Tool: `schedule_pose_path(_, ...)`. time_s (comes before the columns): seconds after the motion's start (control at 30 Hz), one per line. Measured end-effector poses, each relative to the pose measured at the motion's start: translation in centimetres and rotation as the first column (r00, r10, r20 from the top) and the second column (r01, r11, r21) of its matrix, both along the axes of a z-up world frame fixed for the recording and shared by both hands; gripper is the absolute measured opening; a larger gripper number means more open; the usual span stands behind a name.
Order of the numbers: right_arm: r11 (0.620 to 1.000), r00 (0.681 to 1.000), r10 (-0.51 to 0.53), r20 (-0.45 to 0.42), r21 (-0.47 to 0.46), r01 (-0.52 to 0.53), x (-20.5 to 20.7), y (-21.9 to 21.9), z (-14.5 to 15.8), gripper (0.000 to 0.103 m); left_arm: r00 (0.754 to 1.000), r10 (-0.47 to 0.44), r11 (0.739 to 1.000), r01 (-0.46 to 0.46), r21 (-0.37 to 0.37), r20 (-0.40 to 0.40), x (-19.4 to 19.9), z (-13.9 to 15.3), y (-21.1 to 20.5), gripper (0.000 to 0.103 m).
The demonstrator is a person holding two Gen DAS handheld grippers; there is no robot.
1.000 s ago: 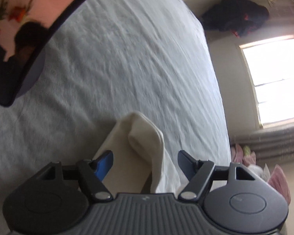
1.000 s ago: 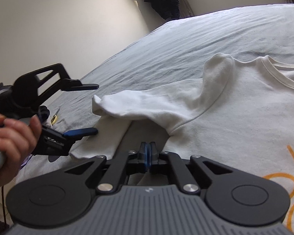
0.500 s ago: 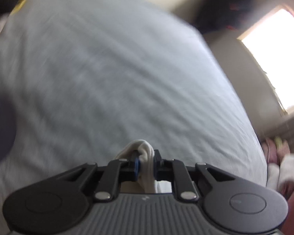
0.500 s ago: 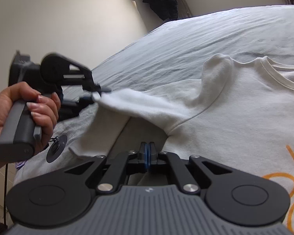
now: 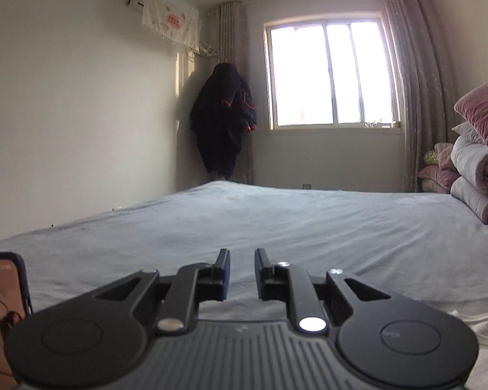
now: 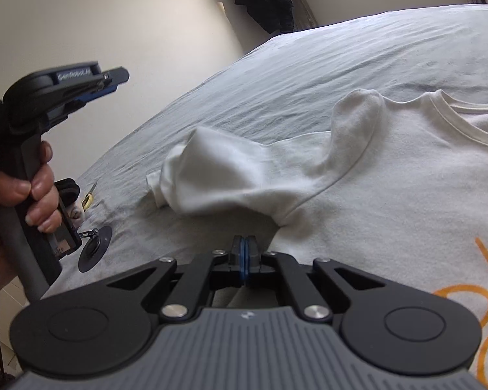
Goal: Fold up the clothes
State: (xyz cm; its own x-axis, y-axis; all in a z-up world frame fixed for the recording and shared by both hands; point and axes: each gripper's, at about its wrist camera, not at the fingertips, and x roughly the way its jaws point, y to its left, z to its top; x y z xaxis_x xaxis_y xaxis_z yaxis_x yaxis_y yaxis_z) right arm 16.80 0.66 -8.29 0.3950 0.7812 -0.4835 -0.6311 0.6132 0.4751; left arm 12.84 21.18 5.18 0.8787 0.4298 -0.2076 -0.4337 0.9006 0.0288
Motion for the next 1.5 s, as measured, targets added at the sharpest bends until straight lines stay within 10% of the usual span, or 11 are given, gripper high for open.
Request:
schedule_pose_path(0.13,1.0,1.0,0.0,-0.001,0.001,0.0,0.1,-0.1,0.0,0.0,0.997,-0.025,0.963,0.005,-0.271,-0.07,-0.2,0.1,2.8,0.053)
schedule_pose_path(0.33,1.0,1.0,0.001,-0.003,0.003,-0.001,0.1,-0.1,0.0,0.0,0.969,0.071,0.864,-0.177,-0.471,-0.235,3.0,-2.1,6.4,0.055)
schedule_pose_path(0.57,1.0,1.0,0.0,-0.005,0.004,0.0,0.0,-0.2,0.0,0.0,0.901,0.119,0.791,-0.34,-0.508,-0.418,7.2,-5.2,8.7,0.049)
schedule_pose_path(0.7,1.0,1.0,0.001,-0.007,0.005,-0.001,0.0,-0.3,0.0,0.0,0.886,0.1,0.714,-0.381,-0.588,-0.453,8.5,-6.5,10.2,0.008)
schedule_pose_path(0.93,1.0,1.0,0.001,-0.011,0.009,-0.001,0.1,-0.3,-0.1,0.0,0.985,0.126,0.875,-0.167,-0.454,-0.118,4.8,-1.9,6.9,0.005)
schedule_pose_path(1.1,1.0,1.0,0.0,-0.013,0.011,0.0,0.2,-0.4,-0.1,0.0,0.986,0.157,0.96,-0.141,-0.243,0.048,1.1,-0.8,3.8,0.005)
schedule_pose_path(1.3,1.0,1.0,0.001,-0.014,0.012,-0.001,0.2,-0.5,-0.1,0.0,0.914,0.346,0.936,-0.352,0.009,-0.212,2.2,-4.5,1.9,0.012)
schedule_pose_path(1.5,1.0,1.0,0.003,-0.018,0.014,-0.002,0.2,-0.5,-0.1,0.0,0.855,0.372,0.892,-0.437,-0.116,-0.361,2.4,-6.8,3.4,0.039)
